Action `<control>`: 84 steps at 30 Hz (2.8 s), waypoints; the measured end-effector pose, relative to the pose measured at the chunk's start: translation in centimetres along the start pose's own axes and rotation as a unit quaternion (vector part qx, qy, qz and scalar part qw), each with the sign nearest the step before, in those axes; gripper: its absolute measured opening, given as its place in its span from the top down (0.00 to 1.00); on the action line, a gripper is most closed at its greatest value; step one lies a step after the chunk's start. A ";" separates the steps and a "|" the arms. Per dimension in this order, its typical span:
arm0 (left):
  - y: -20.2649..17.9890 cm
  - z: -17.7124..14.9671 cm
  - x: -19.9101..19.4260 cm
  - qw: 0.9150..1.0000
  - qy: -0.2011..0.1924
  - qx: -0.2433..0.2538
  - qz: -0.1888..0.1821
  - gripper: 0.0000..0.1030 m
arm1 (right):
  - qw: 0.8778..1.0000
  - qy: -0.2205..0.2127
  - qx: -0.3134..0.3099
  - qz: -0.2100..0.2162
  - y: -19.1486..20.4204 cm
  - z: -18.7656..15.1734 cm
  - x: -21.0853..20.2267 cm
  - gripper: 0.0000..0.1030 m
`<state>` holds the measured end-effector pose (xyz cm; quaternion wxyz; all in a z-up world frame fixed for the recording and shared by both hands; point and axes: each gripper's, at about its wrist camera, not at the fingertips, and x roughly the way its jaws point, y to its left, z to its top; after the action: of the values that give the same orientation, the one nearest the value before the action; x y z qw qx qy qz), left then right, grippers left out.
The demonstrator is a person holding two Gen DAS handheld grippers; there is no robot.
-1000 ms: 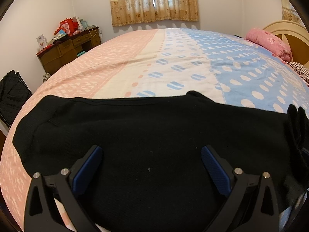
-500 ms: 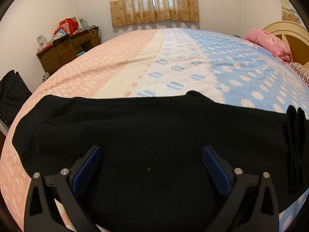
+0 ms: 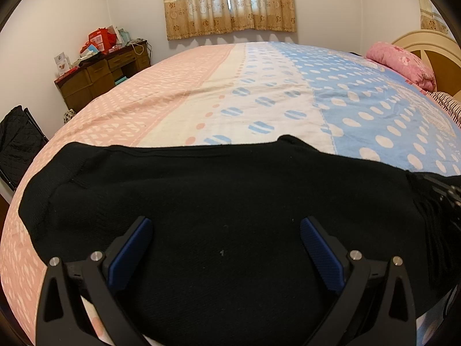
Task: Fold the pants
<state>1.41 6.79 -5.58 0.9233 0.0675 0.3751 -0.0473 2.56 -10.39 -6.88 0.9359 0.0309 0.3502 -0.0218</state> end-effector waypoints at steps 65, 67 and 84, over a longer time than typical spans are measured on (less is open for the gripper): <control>-8.6 1.9 -4.5 0.989 0.041 0.019 -0.140 0.00 | 0.978 -0.099 0.182 -0.012 -11.3 -4.0 -11.5 0.98; -4.2 2.2 -4.5 0.994 0.024 -0.034 -0.099 0.00 | 0.982 -0.102 0.159 0.003 -8.6 -4.0 -11.8 0.98; 16.3 -1.3 -1.5 0.941 -0.007 -0.337 0.040 0.01 | 0.993 -0.037 0.052 0.095 2.0 -4.1 -9.1 0.98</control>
<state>1.71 23.15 -3.97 0.8958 -0.2328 0.3597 0.1179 -6.86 -7.92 -3.95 0.9433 0.1118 0.3088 0.0481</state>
